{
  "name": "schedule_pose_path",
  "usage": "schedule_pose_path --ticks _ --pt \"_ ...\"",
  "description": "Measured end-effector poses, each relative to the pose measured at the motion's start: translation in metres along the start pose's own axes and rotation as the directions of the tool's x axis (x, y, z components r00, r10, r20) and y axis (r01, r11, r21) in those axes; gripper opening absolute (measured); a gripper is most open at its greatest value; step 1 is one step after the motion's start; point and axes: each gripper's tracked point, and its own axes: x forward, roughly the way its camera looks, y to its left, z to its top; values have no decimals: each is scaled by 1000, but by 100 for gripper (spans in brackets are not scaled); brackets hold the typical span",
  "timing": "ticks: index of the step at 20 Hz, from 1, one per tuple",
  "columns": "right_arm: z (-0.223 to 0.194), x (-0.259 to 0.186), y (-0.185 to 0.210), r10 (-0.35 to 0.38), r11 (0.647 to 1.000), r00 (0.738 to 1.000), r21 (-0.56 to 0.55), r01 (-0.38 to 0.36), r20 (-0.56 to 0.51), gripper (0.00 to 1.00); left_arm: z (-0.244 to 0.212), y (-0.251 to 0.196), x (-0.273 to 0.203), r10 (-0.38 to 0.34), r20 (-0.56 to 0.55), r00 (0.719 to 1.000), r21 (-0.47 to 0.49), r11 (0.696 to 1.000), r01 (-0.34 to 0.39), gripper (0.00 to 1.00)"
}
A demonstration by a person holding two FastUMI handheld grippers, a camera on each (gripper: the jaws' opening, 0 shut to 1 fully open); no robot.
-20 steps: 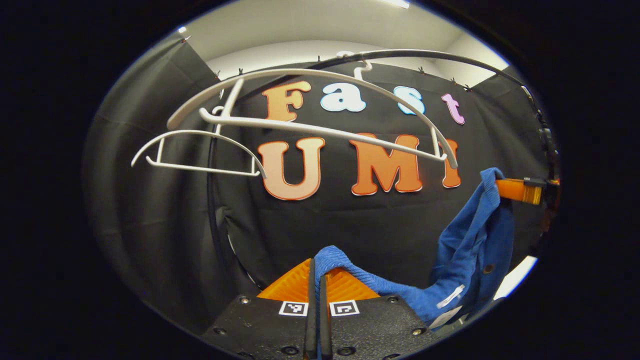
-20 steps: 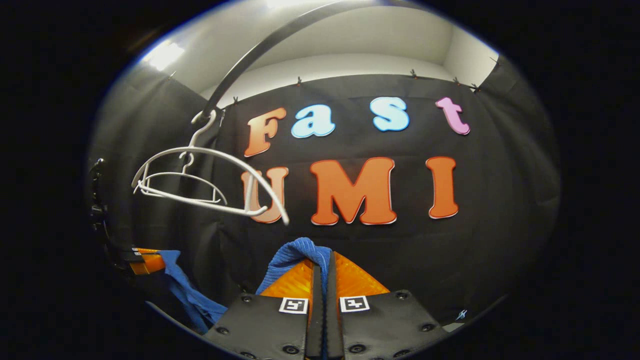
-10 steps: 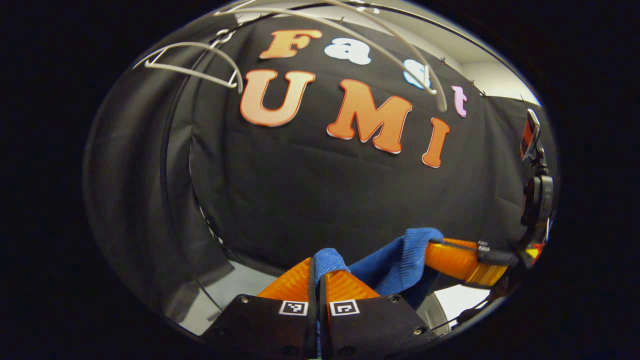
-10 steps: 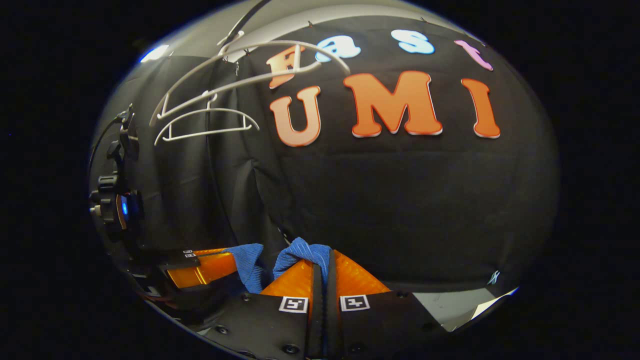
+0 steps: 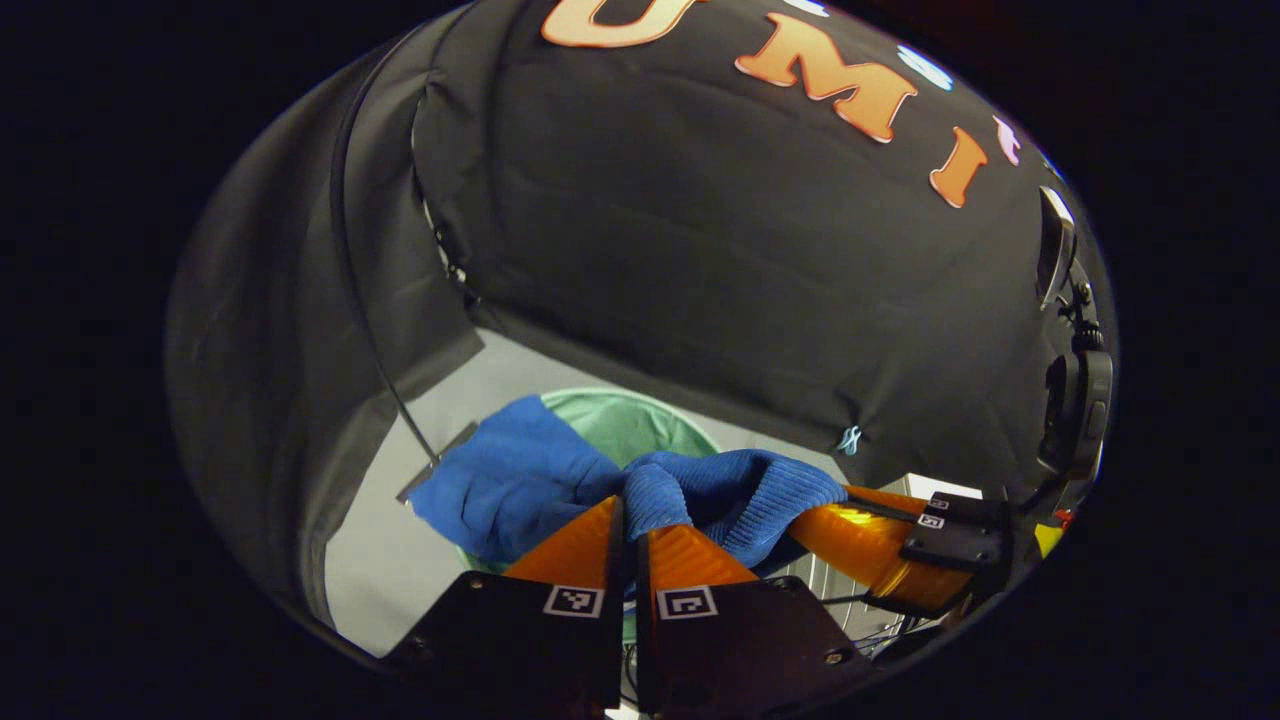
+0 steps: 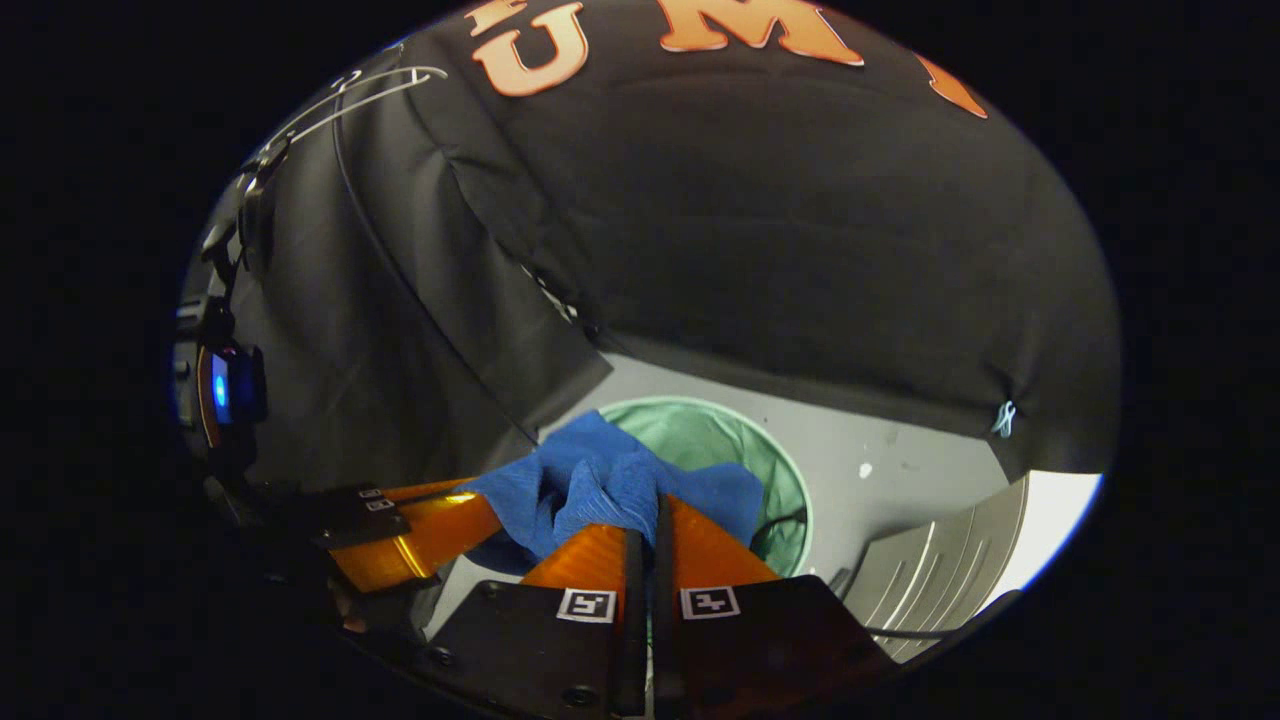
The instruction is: Grasp the clothes on the hanger with both hands and then place them into the laundry hamper below.
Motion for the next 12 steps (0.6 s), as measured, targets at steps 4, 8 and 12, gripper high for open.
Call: schedule_pose_path --ticks 4,8,12 --pt "-18 0 -2 -40 999 995 -17 39 -90 17 0 -15 16 14 -45 999 -1 1000 -14 24" --pt "-14 0 -5 -47 999 996 -18 45 -81 63 -14 4 13 93 -62 994 -11 996 -93 61" --pt "-18 -6 -14 -64 998 997 -3 64 -52 99 -13 11 1 119 -47 992 -11 993 -119 97"
